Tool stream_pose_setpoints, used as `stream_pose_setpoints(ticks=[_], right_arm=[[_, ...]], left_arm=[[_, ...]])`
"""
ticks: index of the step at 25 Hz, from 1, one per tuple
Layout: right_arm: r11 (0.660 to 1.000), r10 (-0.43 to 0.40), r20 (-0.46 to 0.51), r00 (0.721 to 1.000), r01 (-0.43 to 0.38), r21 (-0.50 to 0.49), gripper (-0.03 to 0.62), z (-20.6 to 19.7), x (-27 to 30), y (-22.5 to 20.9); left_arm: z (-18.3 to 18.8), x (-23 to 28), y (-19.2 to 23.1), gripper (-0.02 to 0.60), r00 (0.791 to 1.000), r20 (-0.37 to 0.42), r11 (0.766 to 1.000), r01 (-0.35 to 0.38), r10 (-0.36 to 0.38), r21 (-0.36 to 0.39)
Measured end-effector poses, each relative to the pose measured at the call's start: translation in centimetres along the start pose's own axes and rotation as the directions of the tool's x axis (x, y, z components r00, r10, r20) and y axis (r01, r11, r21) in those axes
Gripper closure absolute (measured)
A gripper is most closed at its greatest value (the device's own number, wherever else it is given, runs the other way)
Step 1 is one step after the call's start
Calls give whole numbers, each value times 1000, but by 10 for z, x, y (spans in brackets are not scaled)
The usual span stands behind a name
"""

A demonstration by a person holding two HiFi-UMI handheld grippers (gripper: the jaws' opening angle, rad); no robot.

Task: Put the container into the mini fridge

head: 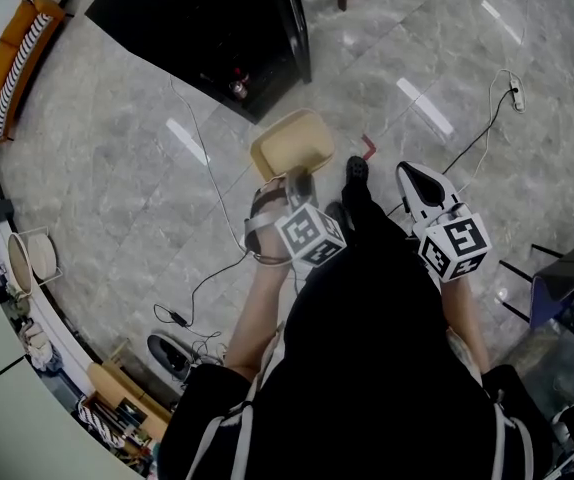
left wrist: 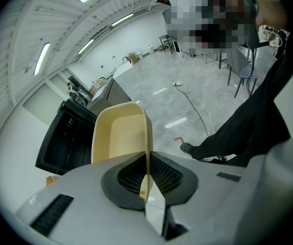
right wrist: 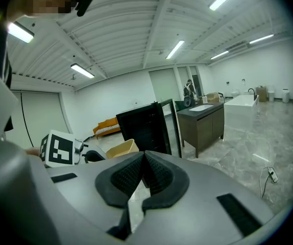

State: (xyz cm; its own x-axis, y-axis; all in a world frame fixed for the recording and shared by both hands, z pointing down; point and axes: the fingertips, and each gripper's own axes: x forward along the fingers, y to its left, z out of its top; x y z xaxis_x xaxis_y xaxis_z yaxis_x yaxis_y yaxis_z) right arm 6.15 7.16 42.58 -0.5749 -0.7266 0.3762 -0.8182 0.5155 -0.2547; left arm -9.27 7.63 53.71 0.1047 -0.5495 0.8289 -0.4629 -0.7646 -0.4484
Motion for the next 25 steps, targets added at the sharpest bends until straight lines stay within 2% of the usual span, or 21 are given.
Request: stream_pose_setpoints(ticks=[8,17,21,25], right_arm=[[999,23,32,999,-24,40,576,28,54,-41],[994,110,55,992,-110,-6,577,85,113,-73],[990,138,44,989,-138,-8,576,88,128,-89],[985,168,14,986,-169,20,576,79,142,-96]], left_arm=[[18,21,29,531,999,-32,1000,2,-3,-31],[52,47,97,531,997,-65,998,-49,47,-33],[72,58,111,531,998,-54,997,-46,42,-64],[78,67,116,531,996,-75,995,-49,43,-81]])
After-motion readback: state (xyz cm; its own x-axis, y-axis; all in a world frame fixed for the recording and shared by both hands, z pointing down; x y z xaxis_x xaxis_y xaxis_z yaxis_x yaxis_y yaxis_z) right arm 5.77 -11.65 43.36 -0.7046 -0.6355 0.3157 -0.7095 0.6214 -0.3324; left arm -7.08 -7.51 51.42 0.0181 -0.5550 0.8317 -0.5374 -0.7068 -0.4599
